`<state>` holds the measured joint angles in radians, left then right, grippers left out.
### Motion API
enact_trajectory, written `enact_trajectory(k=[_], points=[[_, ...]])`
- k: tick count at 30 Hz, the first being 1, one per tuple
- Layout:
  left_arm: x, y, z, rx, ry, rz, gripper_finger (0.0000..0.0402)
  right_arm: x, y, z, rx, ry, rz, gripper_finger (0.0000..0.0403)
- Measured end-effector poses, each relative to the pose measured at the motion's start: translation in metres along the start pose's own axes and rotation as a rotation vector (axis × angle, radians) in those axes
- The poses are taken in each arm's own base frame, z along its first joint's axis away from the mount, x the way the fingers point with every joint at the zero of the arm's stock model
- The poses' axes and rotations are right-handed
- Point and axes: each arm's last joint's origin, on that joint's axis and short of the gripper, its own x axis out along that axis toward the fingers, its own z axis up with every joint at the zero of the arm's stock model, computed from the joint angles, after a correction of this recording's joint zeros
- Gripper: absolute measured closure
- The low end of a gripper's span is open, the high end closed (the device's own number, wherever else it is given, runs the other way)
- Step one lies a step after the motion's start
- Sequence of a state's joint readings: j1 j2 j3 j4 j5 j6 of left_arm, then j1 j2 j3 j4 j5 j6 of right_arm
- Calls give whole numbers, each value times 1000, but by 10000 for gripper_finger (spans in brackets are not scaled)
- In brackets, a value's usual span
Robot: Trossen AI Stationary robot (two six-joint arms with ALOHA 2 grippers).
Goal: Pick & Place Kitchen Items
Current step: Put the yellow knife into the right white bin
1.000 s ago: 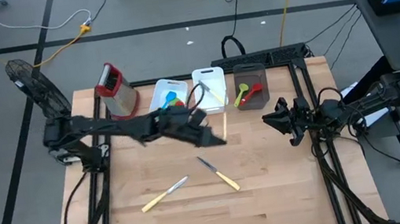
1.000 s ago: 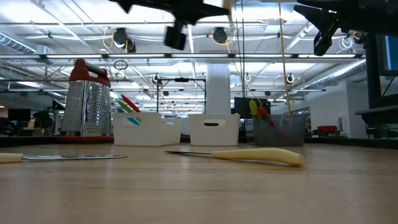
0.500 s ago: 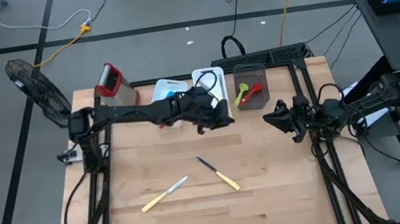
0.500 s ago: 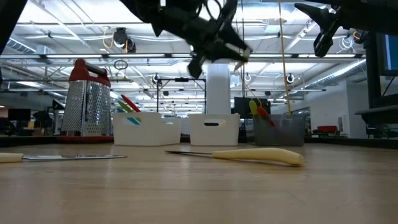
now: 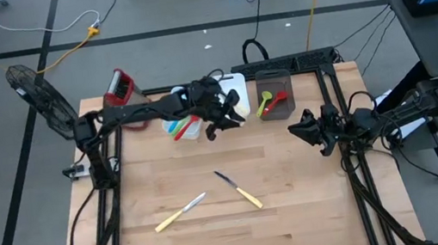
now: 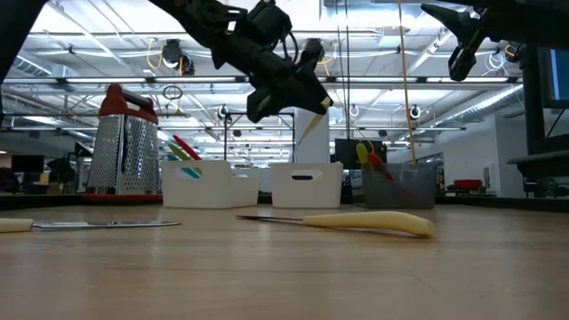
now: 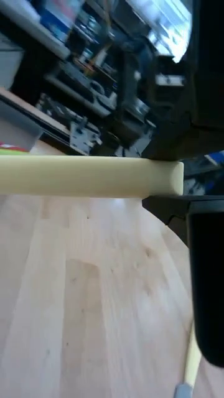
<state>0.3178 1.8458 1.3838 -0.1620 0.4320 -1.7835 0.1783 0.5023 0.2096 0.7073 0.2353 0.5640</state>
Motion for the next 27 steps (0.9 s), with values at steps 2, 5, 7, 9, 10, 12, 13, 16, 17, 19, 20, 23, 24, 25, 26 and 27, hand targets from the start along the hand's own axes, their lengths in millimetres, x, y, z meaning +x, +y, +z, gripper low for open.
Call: enact_trajectory(k=[2,5,7,9,10,12,13,16,17,19,20,23,24,25,26,27], points=[[-3,-1,7,-45,-7,1,346,0,0,0,0,1,0,348],[-10,-3,21,-84,-27,-8,346,0,0,0,0,0,0,349],[-13,-5,27,-108,-43,-26,346,0,0,0,0,0,0,349],[-15,-9,28,-125,-48,-39,346,0,0,0,-2,1,0,349],[-15,-11,27,-120,-44,-45,346,0,0,0,-1,1,0,348],[-10,-12,25,-114,-30,-41,346,0,0,0,-3,1,0,348],[-8,-13,24,-109,-19,-34,346,0,0,0,-3,1,0,348],[4,-17,27,-113,3,-10,346,0,0,-1,-11,5,-4,349],[9,-21,27,-97,24,-21,346,0,-1,-1,-20,8,-6,348],[20,-24,29,-79,78,-5,346,0,-1,-1,-30,10,-7,348],[27,-24,32,-79,101,6,346,0,-1,-1,-30,11,-7,348],[42,-22,44,-82,121,36,346,0,-1,-1,-6,9,-6,348],[43,-23,48,-81,116,32,346,0,-1,-1,3,9,-6,348],[42,-26,49,-69,115,21,346,0,-1,-1,10,9,-6,348],[40,-28,49,-59,112,17,346,0,-1,-1,15,10,-6,349],[37,-30,49,-56,110,19,346,0,-1,-1,20,9,-6,348]])
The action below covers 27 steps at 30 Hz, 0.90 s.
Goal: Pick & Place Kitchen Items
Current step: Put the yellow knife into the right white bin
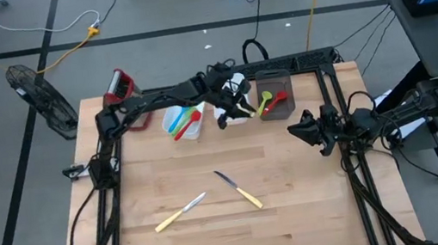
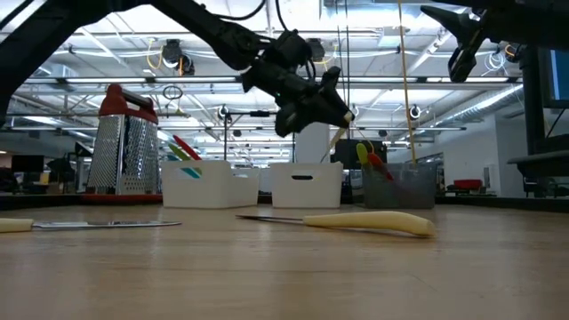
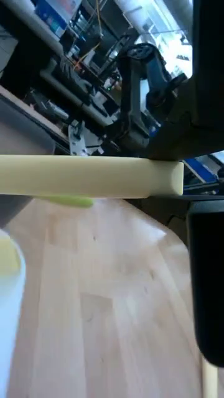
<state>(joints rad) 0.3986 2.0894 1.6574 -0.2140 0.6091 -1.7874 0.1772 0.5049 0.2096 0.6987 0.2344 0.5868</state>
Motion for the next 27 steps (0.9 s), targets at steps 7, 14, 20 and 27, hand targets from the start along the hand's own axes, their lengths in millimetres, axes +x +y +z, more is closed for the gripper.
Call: enact_trajectory(k=[7,14,20,27], points=[[-10,6,10,-36,-50,77,346,0,0,0,1,0,0,349],[-19,6,23,-50,-128,82,346,0,0,0,3,-1,0,348],[-25,5,32,-81,-146,71,311,0,0,1,5,-6,4,348],[-26,9,32,-67,-162,112,244,0,0,1,5,-7,4,348]])
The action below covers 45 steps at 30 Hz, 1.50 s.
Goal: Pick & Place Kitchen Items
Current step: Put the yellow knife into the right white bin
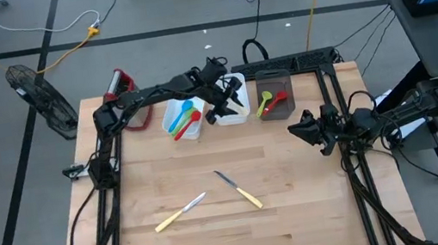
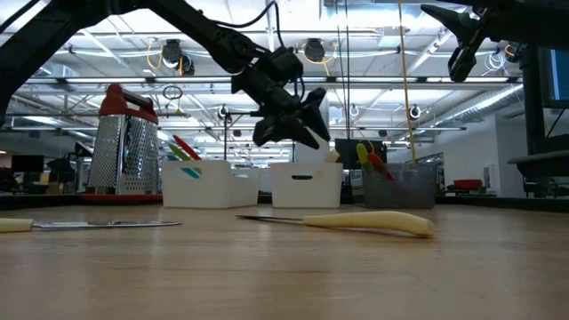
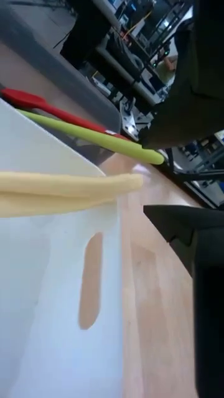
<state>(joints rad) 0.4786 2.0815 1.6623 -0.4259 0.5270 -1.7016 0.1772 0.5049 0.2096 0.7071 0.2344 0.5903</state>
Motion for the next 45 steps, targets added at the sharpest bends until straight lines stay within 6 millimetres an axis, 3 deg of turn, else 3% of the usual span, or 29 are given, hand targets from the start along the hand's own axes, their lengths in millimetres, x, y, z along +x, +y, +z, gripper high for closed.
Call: enact_trajectory(k=[6,11,15,21,27,33,39,45], points=[[0,-1,1,11,-3,-10,196,0,0,0,0,0,0,348],[-7,-15,-2,128,133,-127,169,0,0,0,0,0,0,348],[-22,-29,-35,244,177,-231,164,0,0,0,0,0,0,348],[-45,-28,-94,416,206,-235,170,0,0,0,-1,3,-2,348],[-62,4,-153,647,275,-48,172,0,-1,-1,-2,8,-6,348],[-80,51,-194,781,278,260,172,0,-1,-1,-4,10,-7,348],[-97,94,-216,900,197,616,172,0,-1,-2,-7,19,-13,348],[-103,116,-229,1057,187,802,172,0,-2,-3,-10,32,-22,348]])
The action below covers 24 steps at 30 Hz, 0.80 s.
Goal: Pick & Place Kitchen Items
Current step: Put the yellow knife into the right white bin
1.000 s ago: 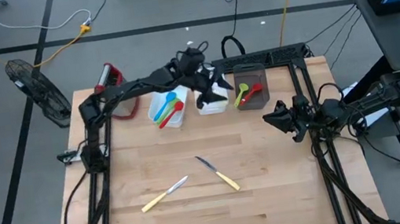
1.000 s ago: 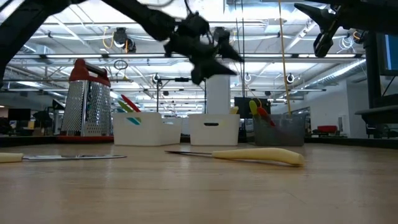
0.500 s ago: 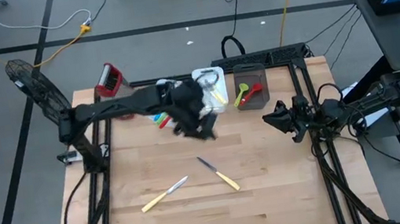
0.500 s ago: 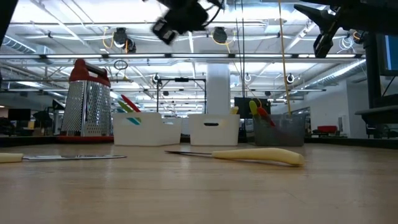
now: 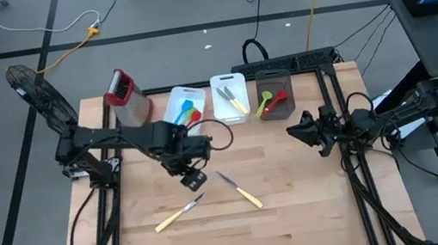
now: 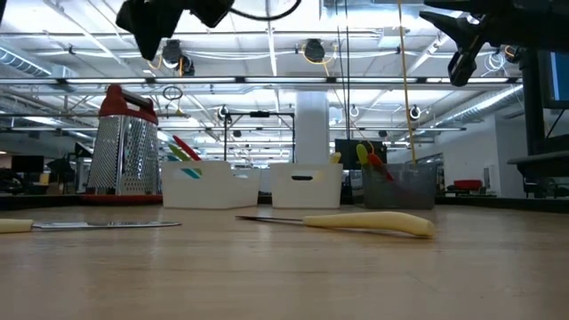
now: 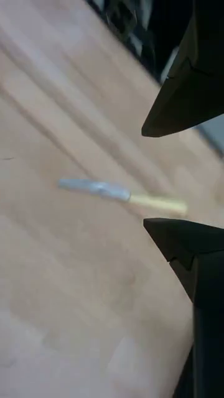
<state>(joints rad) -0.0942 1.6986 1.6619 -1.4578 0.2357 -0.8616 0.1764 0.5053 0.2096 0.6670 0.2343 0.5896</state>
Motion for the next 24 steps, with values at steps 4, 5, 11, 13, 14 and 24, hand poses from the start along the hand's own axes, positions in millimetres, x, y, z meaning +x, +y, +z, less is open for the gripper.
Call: enact_trajectory(k=[4,5,11,13,14,24], points=[[4,-3,-9,112,-24,83,172,0,-1,-1,-13,12,-8,348],[5,-4,-11,138,-31,95,172,0,-1,-2,-15,19,-12,348],[17,-1,-29,267,-28,158,172,-1,-6,-8,-121,90,-54,348],[25,2,-37,290,-23,161,172,-1,-9,-12,-204,133,-73,348],[29,5,-42,301,-25,158,172,-1,-10,-14,-226,151,-79,348],[64,38,-95,243,-26,62,172,-5,-11,-15,-211,184,-93,348]])
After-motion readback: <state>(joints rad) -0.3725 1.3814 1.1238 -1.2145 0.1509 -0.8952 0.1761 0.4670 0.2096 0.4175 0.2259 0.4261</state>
